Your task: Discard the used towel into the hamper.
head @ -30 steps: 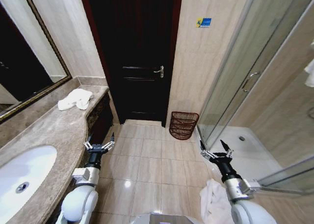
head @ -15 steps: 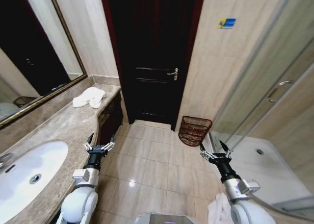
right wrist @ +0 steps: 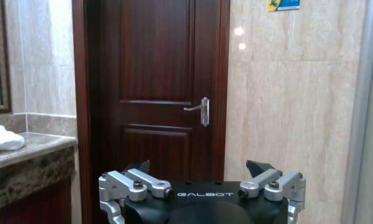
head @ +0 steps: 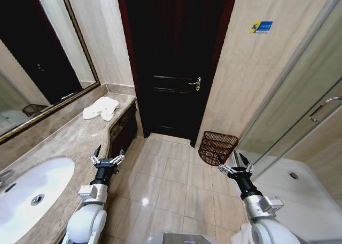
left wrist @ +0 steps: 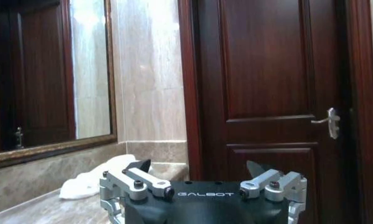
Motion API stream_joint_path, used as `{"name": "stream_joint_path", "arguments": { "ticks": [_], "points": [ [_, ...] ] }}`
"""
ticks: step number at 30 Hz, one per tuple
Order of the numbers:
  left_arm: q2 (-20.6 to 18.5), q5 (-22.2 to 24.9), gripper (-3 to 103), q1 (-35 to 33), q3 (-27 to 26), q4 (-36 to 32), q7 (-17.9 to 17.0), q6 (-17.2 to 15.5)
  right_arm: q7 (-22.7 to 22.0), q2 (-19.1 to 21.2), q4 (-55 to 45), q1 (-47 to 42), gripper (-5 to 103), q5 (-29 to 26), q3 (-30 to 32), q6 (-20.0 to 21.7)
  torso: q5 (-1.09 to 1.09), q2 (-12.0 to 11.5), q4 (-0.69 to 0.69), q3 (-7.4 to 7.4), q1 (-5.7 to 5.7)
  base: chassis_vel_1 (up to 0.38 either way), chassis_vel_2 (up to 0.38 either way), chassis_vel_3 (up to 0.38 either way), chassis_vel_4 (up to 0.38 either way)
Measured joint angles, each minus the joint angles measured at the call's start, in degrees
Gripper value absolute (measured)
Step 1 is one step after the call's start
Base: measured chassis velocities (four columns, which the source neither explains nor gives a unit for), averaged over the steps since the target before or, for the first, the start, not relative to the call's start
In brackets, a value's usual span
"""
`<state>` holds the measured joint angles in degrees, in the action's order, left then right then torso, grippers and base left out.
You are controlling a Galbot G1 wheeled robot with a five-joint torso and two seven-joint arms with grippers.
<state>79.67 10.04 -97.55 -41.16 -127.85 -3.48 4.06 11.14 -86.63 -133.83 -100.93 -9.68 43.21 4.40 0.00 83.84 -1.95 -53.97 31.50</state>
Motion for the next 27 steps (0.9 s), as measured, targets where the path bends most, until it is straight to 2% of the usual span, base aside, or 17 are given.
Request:
{"name": "stream_joint_path", "arguments": {
  "ticks": [8,12,27],
  "points": [
    [0.2,-0.3,100,-0.3,0.0,0.0,0.1,0.1,0.0,0.0,0.3,-0.3,100,0.5,0.0,-0.4,0.0,0.0,0.0,-0.03,0.09,-0.213,0.22,0.214,-0.223],
    [0.3,-0.6,100,-0.4,0.1,0.0,0.1,0.0,-0.1,0.0,0.3,-0.5,100,0.8,0.0,-0.5,0.02,0.0,-0.01,-0.02,0.07,-0.111,0.131,0.102,-0.05],
    [0.6,-1.0,100,-0.8,0.1,0.0,0.2,0.4,0.6,0.1,0.9,-0.5,100,1.1,0.0,-1.1,0.01,0.0,-0.01,0.0,0.0,0.076,0.047,0.039,0.078]
  ]
}}
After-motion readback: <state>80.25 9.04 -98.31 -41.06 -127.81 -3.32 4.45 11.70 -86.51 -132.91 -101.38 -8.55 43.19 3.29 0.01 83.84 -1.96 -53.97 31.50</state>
